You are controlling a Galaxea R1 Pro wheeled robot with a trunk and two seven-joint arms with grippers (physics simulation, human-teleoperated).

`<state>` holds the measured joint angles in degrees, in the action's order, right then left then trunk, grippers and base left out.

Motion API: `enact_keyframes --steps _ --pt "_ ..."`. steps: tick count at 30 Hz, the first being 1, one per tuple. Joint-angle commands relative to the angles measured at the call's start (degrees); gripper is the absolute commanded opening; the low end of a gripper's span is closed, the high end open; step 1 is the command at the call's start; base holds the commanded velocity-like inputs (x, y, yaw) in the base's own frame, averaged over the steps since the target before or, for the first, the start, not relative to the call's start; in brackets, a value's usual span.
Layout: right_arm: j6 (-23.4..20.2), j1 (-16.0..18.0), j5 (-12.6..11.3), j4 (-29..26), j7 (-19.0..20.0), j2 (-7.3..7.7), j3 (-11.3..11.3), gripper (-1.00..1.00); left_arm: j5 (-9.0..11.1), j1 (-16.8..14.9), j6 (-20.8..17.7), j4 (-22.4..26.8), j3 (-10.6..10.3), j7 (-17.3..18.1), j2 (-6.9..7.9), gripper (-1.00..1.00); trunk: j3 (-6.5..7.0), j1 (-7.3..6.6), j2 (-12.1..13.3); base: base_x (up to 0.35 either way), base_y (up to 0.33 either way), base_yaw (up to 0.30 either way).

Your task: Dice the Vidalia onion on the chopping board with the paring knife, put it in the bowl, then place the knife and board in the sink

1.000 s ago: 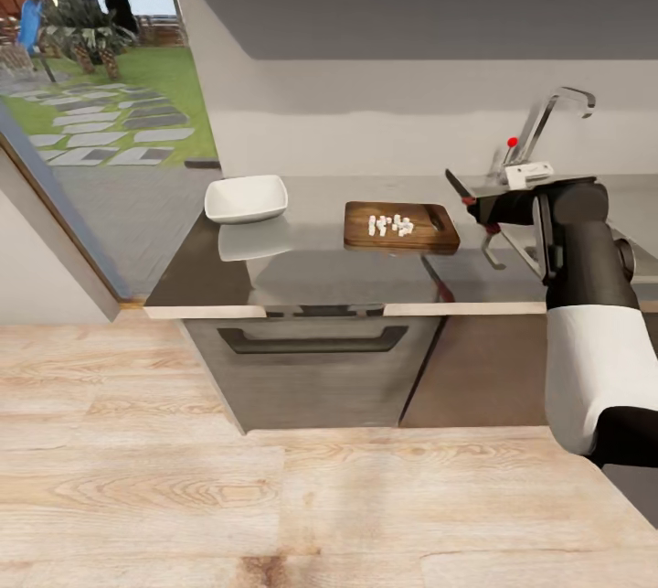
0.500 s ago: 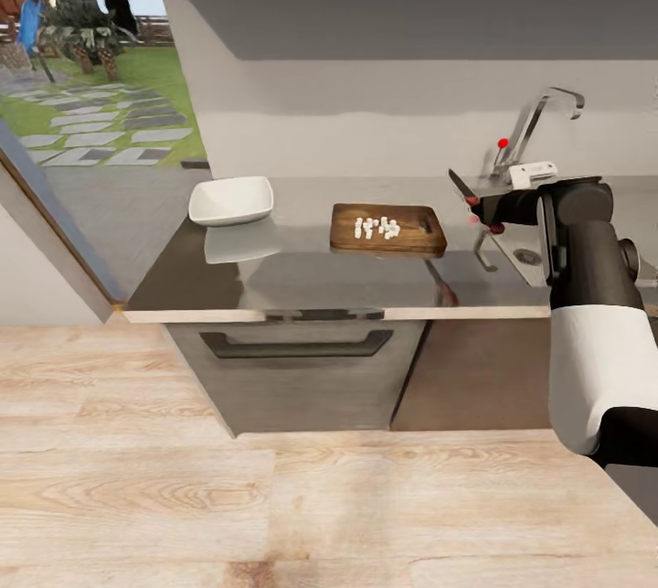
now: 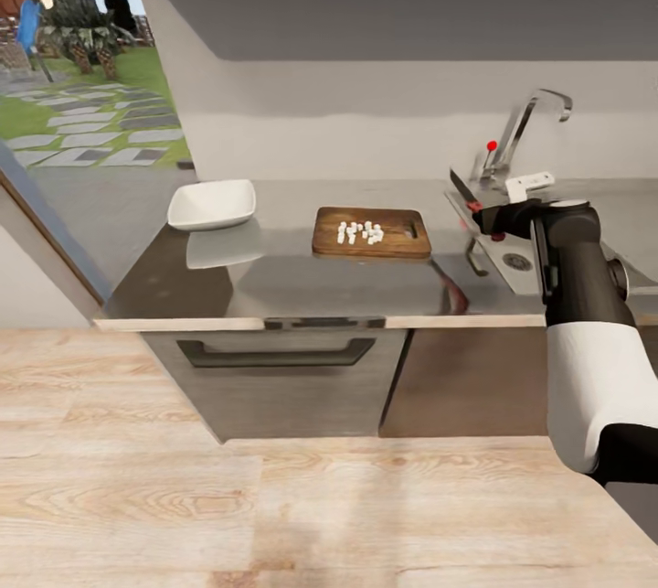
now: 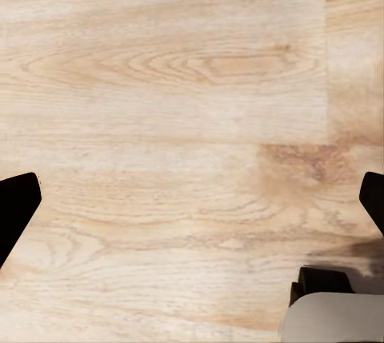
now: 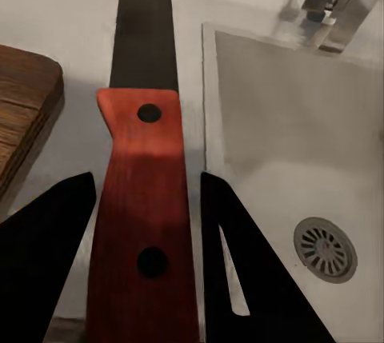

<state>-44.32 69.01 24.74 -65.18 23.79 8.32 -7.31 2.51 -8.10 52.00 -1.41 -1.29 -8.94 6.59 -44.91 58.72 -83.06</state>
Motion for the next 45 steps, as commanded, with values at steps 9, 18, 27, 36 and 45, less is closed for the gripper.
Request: enact_keyframes --steps 9,18,27,36,45 --pt "1.04 -0.45 0.59 4.25 0.34 0.08 -0.93 -1.0 0.22 -0.07 0.19 -0.09 -0.13 -0.11 0.61 1.0 -0.04 0.01 -0.02 0.208 -0.21 0.0" --pt "6.37 -0.46 0.57 9.4 -5.38 0.14 -1.03 -1.0 0.22 -0.07 0.2 -0.15 -0.14 -0.11 0.62 1.0 -0.04 0.01 -0.02 0.079 -0.221 0.0" --pt "6.53 -0.46 0.5 11.18 -5.62 0.98 -1.04 -1.0 0.22 -0.07 0.2 -0.13 -0.12 -0.07 0.62 1.0 -0.04 0.01 -0.02 -0.24 -0.217 0.0" --pt "11.62 -0.46 0.29 18.71 -5.68 0.85 -1.0 -1.0 0.22 -0.07 0.2 0.01 0.13 -0.11 0.71 1.0 -0.04 0.01 -0.02 -0.01 -0.025 0.0" --pt "19.47 -0.46 0.13 24.95 -8.83 0.65 -6.09 -1.0 0.22 -0.07 0.2 0.01 0.13 -0.11 0.71 1.0 -0.04 0.01 -0.02 0.089 -0.006 0.0"
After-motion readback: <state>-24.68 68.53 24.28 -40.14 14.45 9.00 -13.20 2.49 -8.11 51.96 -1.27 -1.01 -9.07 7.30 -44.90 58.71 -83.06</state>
